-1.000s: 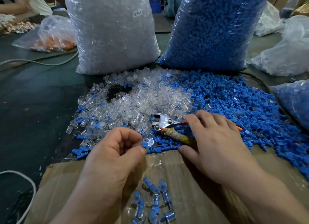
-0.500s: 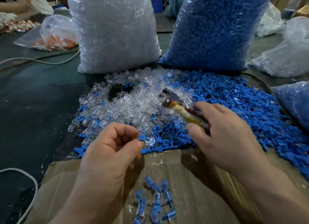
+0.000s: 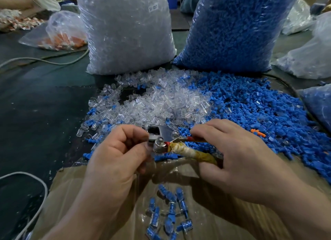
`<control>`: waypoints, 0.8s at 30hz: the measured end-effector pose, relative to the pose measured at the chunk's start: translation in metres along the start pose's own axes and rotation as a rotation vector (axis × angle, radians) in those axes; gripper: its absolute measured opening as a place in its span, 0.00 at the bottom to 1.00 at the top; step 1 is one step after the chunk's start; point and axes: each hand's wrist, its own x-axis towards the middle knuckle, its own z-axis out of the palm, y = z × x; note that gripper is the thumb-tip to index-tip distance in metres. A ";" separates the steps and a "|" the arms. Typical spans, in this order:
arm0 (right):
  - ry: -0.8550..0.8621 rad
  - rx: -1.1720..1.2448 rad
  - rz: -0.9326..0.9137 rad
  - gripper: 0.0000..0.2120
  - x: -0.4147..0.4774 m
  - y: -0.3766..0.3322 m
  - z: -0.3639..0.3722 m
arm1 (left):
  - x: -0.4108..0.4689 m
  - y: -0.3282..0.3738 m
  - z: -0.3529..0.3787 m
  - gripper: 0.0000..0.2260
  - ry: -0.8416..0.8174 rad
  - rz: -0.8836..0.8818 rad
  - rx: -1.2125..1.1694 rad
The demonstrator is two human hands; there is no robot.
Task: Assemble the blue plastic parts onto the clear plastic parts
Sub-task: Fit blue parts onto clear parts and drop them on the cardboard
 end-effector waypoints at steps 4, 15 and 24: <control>-0.008 0.016 -0.024 0.30 0.000 0.003 -0.002 | -0.002 0.002 0.002 0.07 0.005 0.005 -0.006; -0.041 0.017 -0.039 0.29 -0.001 0.004 -0.003 | -0.002 -0.001 -0.008 0.08 -0.005 0.063 0.044; -0.056 0.000 -0.007 0.21 0.002 -0.003 -0.005 | -0.001 -0.001 -0.008 0.08 0.033 0.082 0.034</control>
